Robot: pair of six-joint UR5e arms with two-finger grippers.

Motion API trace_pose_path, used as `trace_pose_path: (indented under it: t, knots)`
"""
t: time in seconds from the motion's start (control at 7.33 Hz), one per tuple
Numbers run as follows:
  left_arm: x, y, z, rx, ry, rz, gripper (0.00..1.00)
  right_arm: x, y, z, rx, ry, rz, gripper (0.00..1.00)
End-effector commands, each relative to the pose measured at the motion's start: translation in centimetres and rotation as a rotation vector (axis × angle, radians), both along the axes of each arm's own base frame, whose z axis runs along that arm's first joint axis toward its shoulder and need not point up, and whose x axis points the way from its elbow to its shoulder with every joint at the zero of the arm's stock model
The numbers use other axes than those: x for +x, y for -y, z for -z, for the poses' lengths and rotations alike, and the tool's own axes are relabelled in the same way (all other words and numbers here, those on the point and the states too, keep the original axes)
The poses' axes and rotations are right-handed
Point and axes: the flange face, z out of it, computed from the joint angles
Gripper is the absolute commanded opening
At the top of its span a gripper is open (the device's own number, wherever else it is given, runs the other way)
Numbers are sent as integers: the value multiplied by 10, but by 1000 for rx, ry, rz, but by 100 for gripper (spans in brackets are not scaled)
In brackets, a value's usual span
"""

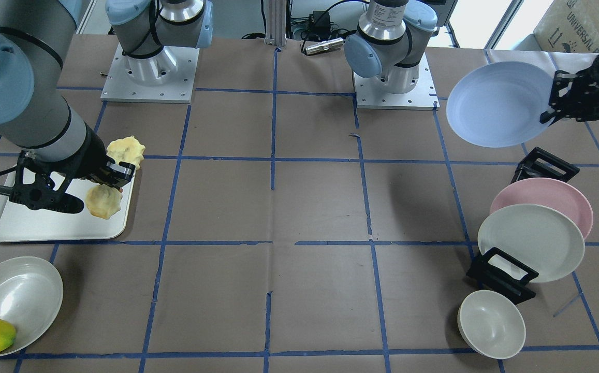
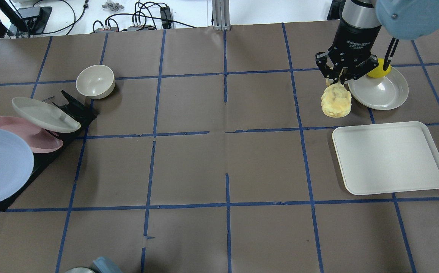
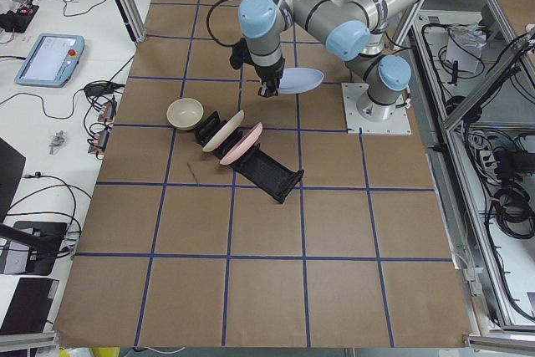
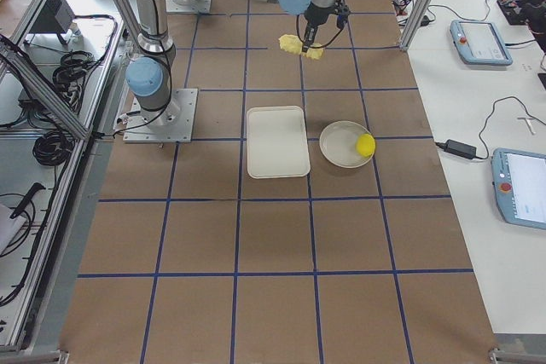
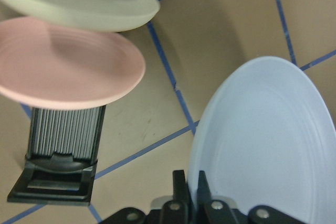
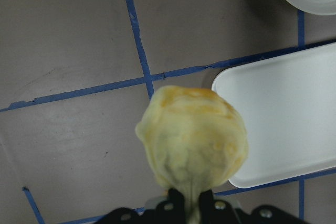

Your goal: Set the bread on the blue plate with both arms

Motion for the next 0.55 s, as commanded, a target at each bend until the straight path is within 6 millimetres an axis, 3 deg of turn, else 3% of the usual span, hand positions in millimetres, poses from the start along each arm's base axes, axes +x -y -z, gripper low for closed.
trace_pose_path:
  t: [0.0,0.14,0.27,0.41]
  knots:
    - [-113,20,16,12,-104,-6,3,0,-2,3,5,1,0,13]
    - [-191,33,38,29,-77,57,3,2,-2,0,-3,-3,44,13]
    - [-246,54,68,-13,-53,89,3,24,-4,5,4,30,96,13]
    - [-277,70,105,16,-44,59,3,38,-2,9,-11,33,91,13]
